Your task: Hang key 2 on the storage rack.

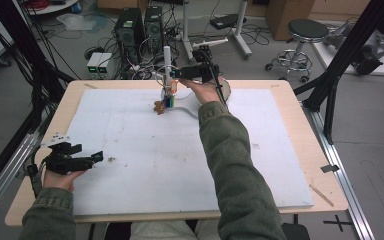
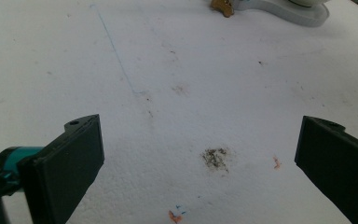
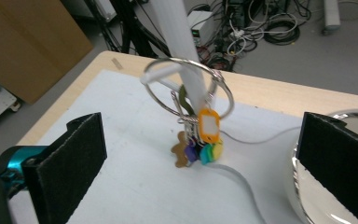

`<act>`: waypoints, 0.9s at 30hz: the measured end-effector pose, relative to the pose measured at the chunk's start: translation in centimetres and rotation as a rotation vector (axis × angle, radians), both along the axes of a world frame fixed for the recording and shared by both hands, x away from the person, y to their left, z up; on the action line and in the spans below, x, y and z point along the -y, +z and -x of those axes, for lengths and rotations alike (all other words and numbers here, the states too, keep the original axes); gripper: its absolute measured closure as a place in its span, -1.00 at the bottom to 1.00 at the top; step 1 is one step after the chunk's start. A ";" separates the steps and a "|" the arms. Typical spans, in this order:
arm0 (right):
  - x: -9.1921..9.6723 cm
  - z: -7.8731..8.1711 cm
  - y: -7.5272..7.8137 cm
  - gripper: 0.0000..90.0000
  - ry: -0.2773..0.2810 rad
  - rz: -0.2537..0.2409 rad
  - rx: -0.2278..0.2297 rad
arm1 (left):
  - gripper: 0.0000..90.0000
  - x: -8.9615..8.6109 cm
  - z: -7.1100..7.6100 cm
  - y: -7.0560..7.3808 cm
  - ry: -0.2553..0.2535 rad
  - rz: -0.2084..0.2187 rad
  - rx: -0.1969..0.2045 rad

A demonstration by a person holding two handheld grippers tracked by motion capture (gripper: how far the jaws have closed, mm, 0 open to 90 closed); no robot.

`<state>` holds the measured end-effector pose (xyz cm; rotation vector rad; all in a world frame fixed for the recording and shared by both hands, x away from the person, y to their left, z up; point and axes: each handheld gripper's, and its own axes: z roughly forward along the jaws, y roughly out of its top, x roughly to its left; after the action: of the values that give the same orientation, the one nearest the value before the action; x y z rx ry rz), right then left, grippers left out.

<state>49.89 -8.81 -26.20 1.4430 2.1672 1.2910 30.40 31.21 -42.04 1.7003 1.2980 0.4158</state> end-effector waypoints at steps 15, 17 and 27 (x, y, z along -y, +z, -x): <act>3.6 1.6 -2.2 -0.98 0.003 0.012 -0.012 | -0.96 0.2 0.0 0.0 -0.005 -0.012 -0.002; 4.1 1.9 -2.5 -0.98 0.004 0.017 -0.019 | -0.96 0.1 0.0 0.0 -0.007 -0.015 -0.003; 5.9 3.4 -3.3 -0.98 -0.003 0.021 0.011 | -0.96 0.2 0.0 0.0 -0.007 -0.016 -0.003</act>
<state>46.44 -14.75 -29.47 1.4273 2.1645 1.2681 30.36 31.02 -42.04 1.7186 1.2939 0.4203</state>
